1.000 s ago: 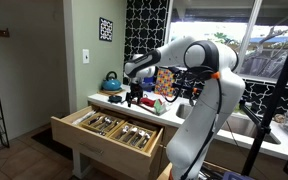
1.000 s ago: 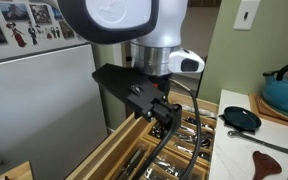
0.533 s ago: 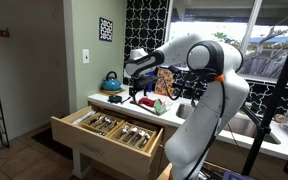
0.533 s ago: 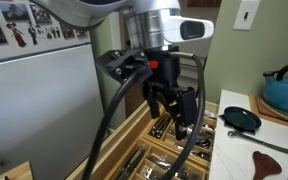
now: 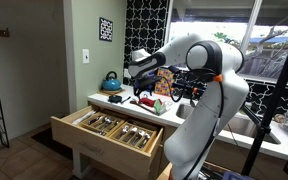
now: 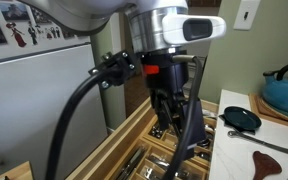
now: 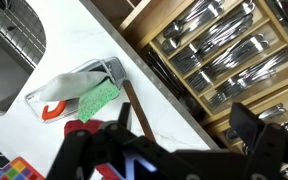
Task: Pick up the green sponge and place it behind the white sponge in the clear container
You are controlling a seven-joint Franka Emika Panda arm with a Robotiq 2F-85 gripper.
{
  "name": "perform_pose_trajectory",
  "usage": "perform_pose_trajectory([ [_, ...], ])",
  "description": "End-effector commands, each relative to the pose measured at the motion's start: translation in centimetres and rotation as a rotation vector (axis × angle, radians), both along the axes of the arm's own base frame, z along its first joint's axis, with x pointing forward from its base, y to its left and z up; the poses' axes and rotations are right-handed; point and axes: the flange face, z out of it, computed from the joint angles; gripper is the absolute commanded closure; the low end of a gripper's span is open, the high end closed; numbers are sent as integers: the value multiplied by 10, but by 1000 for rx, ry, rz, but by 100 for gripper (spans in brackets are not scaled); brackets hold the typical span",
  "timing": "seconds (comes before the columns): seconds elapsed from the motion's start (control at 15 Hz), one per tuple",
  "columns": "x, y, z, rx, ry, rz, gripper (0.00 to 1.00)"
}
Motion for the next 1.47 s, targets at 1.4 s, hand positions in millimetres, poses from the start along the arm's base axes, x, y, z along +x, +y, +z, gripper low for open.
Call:
perform_pose_trajectory([
  [1.4,-13,-110,-73,3,-172,-616,0],
])
